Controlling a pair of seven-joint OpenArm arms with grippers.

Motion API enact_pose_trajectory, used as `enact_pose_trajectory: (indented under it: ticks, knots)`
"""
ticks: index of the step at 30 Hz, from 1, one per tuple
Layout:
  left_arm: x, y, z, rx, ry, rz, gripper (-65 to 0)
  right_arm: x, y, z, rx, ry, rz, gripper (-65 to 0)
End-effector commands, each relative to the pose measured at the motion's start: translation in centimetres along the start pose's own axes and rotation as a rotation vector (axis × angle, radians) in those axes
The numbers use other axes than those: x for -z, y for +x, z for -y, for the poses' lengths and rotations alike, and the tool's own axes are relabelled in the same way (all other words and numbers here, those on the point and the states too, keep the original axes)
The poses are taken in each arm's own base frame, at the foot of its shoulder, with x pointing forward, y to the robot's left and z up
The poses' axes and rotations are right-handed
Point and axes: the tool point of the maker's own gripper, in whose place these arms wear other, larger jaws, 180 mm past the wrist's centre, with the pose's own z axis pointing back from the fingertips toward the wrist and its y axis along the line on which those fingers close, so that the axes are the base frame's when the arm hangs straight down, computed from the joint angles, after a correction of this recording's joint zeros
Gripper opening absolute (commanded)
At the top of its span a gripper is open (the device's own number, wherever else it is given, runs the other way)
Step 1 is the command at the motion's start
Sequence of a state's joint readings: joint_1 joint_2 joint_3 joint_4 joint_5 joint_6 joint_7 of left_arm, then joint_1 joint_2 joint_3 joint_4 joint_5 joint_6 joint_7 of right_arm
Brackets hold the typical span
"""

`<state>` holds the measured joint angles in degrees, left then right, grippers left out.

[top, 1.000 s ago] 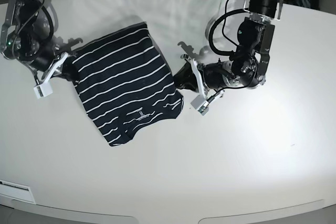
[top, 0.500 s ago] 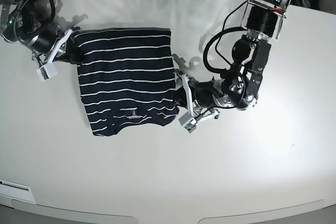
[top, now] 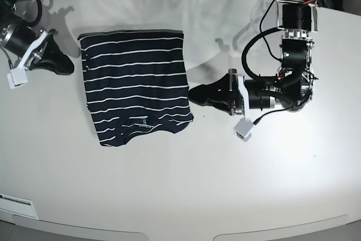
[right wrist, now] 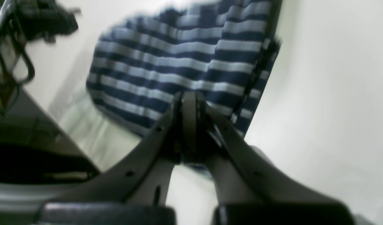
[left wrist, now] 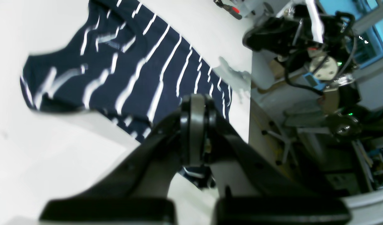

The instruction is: Fold the T-shirt properly

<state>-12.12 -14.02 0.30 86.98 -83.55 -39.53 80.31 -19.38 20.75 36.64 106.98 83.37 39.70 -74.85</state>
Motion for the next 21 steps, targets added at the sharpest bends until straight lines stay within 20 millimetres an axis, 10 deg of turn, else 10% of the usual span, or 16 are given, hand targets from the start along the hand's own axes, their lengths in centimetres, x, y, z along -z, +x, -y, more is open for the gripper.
enact_pose_trajectory:
  ticks: [1,7,21]
  knots:
    - [-0.7,1.4,0.7,0.055,-0.002,0.027,-65.0,-0.6,1.1,-0.3,-0.024,0.004,0.038,-65.0]
    - [-2.6,-0.9,3.3,0.133,0.034,-0.031,-65.0,-2.1,-1.3,0.2,0.024,-0.039,-0.015,-65.0]
    - [-7.1,-12.9,10.0,-0.046,0.095,-0.234,-65.0,-7.8,-12.1,-1.3,0.234,-0.116,-0.302,-65.0]
